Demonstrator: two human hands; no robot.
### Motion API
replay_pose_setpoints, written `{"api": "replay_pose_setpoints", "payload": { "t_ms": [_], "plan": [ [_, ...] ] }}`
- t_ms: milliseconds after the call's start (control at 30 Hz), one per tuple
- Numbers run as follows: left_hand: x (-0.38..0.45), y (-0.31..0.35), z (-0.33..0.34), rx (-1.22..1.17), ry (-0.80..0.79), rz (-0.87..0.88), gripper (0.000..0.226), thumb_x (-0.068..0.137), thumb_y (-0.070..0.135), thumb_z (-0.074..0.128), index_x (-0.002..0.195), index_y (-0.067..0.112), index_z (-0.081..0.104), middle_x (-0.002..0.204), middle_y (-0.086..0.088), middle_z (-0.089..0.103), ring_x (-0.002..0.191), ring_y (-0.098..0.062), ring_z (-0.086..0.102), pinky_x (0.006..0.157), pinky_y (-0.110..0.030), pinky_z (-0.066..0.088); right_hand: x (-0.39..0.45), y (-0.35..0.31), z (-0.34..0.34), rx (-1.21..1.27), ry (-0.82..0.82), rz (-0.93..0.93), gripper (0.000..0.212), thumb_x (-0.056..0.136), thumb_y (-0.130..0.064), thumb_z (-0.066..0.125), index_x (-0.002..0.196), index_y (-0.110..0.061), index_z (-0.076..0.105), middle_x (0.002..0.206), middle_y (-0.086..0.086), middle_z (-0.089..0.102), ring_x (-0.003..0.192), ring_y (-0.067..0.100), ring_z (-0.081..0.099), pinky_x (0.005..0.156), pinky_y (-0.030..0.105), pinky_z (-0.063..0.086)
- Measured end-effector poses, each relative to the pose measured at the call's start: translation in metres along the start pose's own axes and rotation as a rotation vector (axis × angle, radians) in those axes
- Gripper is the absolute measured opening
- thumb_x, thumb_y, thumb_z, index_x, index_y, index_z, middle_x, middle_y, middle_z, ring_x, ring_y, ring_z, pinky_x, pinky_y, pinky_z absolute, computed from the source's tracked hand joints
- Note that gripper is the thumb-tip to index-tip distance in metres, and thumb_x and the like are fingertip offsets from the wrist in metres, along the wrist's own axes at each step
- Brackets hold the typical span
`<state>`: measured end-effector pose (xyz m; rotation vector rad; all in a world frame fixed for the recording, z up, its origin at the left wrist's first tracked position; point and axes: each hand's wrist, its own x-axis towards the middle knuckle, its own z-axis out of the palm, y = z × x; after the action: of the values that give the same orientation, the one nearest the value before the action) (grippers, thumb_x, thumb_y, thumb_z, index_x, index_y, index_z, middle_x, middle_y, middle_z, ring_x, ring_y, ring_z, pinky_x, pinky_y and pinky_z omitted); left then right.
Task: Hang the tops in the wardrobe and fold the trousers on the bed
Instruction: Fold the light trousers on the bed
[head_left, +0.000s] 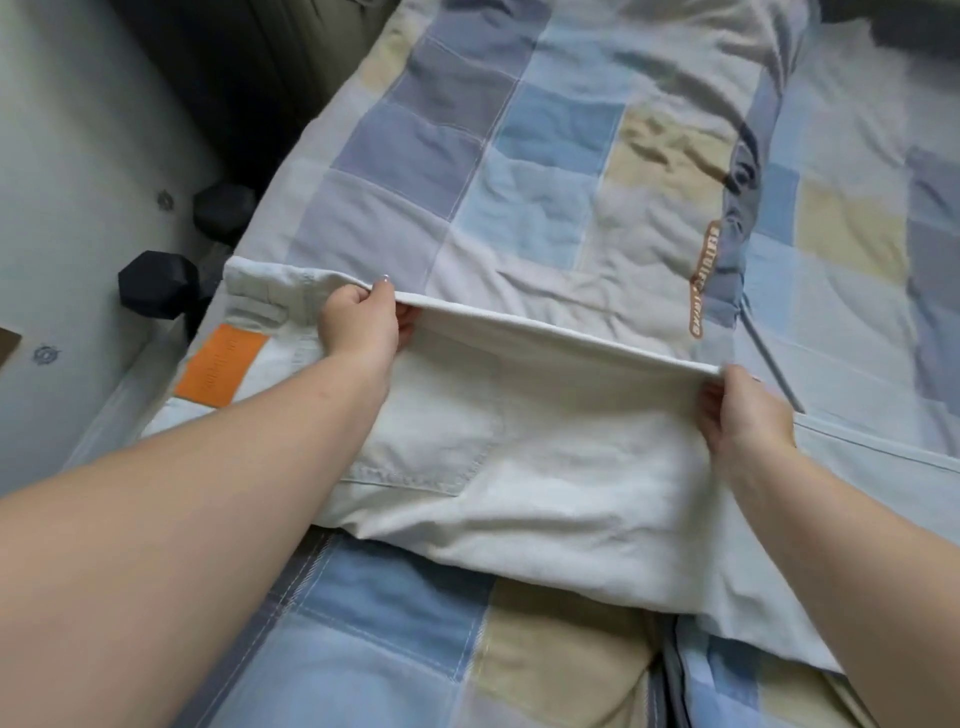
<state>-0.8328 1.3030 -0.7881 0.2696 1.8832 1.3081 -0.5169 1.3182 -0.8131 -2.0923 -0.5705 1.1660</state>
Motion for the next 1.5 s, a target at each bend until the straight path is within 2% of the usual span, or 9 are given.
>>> {"api": "replay_pose_setpoints", "payload": {
  "t_ms": [67,200,367,567,900,1067,1200,1400,1500],
  "plan": [
    [0.008,-0.007,0.002,0.079,-0.089,-0.064,0.014,0.094,0.019,0.051,0.092,0.013,0.063,0.075,0.002,0.056,0.06,-0.009,0.053,0.062,-0.024,0.048,0.001,-0.001,0.006,0.064,-0.167,0.06,0.008,0.087,-0.03,0.058,0.084,-0.023,0.059,0.08,-0.001,0.057,0.067,0.008,0.048,0.064,0.022,0.042],
    [0.001,-0.016,0.003,0.251,-0.122,-0.08,0.052,0.08,0.024,0.053,0.13,0.013,0.049,0.06,0.005,0.038,0.047,-0.01,0.035,0.055,-0.022,0.034,-0.009,0.001,-0.005,-0.039,-0.382,-0.015,0.006,0.092,-0.027,0.057,0.088,-0.029,0.061,0.081,-0.008,0.049,0.073,0.008,0.046,0.076,0.027,0.04],
    [-0.088,-0.026,0.035,0.288,-0.119,0.04,0.033,0.092,0.017,0.051,0.124,0.02,0.055,0.1,0.004,0.061,0.083,-0.011,0.058,0.08,-0.031,0.049,-0.03,0.017,-0.082,-0.026,-0.414,-0.096,0.015,0.093,-0.021,0.057,0.094,-0.032,0.066,0.117,-0.01,0.061,0.107,0.004,0.056,0.092,0.031,0.047],
    [-0.222,-0.061,0.104,0.136,-0.341,-0.209,0.015,0.098,0.013,0.047,0.095,0.02,0.059,0.09,0.002,0.063,0.076,-0.009,0.061,0.069,-0.022,0.05,-0.021,0.063,-0.244,-0.346,-0.342,-0.241,0.026,0.093,-0.014,0.057,0.116,-0.022,0.063,0.13,-0.007,0.056,0.106,0.007,0.056,0.096,0.026,0.041],
    [-0.42,-0.215,0.187,0.281,-0.469,-0.561,0.01,0.097,0.016,0.051,0.09,0.02,0.057,0.09,0.001,0.061,0.088,-0.012,0.059,0.081,-0.031,0.047,0.041,0.169,-0.479,-0.975,-0.429,-0.394,0.045,0.084,-0.027,0.064,0.129,-0.022,0.058,0.142,0.001,0.047,0.134,0.018,0.041,0.108,0.025,0.026],
    [-0.481,-0.286,0.2,0.356,-0.423,-0.728,0.002,0.097,0.02,0.053,0.098,0.019,0.052,0.091,0.002,0.054,0.094,-0.015,0.053,0.083,-0.036,0.044,0.067,0.246,-0.529,-1.3,-0.61,-0.637,0.071,0.057,-0.016,0.074,0.127,-0.017,0.06,0.14,0.014,0.05,0.126,0.034,0.051,0.099,0.045,0.046],
    [-0.514,-0.316,0.209,0.384,-0.447,-0.777,0.011,0.095,0.018,0.056,0.106,0.018,0.053,0.104,0.002,0.065,0.109,-0.017,0.057,0.094,-0.039,0.043,0.074,0.277,-0.531,-1.368,-0.513,-0.809,0.083,0.035,-0.003,0.079,0.117,-0.015,0.066,0.127,0.019,0.059,0.112,0.036,0.061,0.086,0.048,0.051],
    [-0.546,-0.303,0.239,0.205,-0.634,-0.676,0.015,0.097,0.016,0.05,0.107,0.011,0.061,0.09,-0.002,0.074,0.072,-0.012,0.07,0.073,-0.028,0.058,0.077,0.304,-0.531,-1.213,-0.396,-0.878,0.064,0.049,-0.017,0.084,0.11,-0.016,0.066,0.127,0.018,0.059,0.116,0.035,0.058,0.101,0.05,0.039],
    [-0.551,-0.272,0.265,0.048,-0.656,-0.577,0.015,0.097,0.015,0.048,0.099,0.013,0.062,0.089,-0.003,0.073,0.074,-0.013,0.07,0.072,-0.029,0.058,0.074,0.309,-0.533,-1.039,-0.314,-0.916,0.042,0.06,-0.013,0.076,0.099,-0.016,0.062,0.122,0.01,0.063,0.117,0.028,0.057,0.105,0.047,0.026]
  ]
}}
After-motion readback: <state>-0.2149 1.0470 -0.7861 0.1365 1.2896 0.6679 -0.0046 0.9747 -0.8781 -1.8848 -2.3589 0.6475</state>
